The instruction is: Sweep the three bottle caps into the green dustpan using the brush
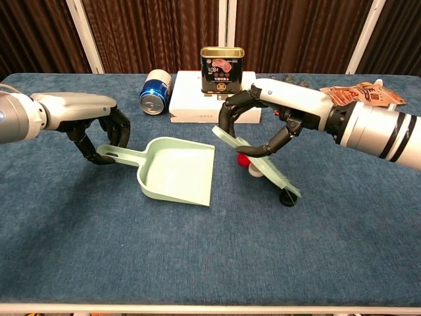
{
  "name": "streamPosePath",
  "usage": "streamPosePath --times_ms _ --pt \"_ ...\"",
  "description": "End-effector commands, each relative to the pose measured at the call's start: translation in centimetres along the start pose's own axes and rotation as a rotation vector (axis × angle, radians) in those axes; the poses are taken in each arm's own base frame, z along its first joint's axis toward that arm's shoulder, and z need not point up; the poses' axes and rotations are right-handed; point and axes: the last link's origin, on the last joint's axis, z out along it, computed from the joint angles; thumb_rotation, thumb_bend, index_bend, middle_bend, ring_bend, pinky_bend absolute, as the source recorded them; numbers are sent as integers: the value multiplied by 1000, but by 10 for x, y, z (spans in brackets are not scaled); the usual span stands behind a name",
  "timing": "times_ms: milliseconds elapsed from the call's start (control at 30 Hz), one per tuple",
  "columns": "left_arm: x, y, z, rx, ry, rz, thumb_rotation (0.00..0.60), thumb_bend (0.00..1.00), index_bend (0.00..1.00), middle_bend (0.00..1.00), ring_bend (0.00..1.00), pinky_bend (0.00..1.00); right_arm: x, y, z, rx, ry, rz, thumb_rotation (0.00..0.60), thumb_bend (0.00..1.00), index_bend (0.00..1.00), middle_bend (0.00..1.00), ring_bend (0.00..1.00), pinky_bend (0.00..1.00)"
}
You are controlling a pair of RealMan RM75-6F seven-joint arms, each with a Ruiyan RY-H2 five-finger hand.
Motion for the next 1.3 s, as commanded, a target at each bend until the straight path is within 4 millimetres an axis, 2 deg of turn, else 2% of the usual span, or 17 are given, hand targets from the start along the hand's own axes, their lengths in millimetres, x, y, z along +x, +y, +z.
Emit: streamPosePath --times_ms 33,267,400,567,700,833,1133,1300 --pt "0 0 -1 -3 0 3 600 341 514 516 351 261 6 -7 -10 32 17 10 600 555 760 649 301 248" --pt "1 4 -1 -25 0 16 600 341 514 516 351 261 26 -11 -48 -15 67 -28 600 586 760 649 301 248" --pt "1 7 -3 -43 -1 26 600 342 514 515 351 261 22 -16 -73 -75 65 -42 600 601 761 649 301 248" --pt "2 8 2 -29 9 40 600 339 514 516 351 261 12 -19 -84 -133 52 -52 600 610 764 649 301 249" --pt "5 3 6 7 29 34 600 339 514 516 351 261 15 -14 -72 -150 69 -44 600 612 765 649 301 249" --pt "6 3 8 20 33 22 600 339 514 515 351 261 17 -6 -50 -155 75 -36 600 615 766 649 302 249" --pt "4 8 13 15 20 53 600 339 514 515 351 262 -4 -2 0 -113 70 -15 600 628 774 652 302 249" --pt "8 10 15 14 21 57 600 339 514 515 351 262 -13 -5 18 -89 88 17 600 635 784 655 302 249"
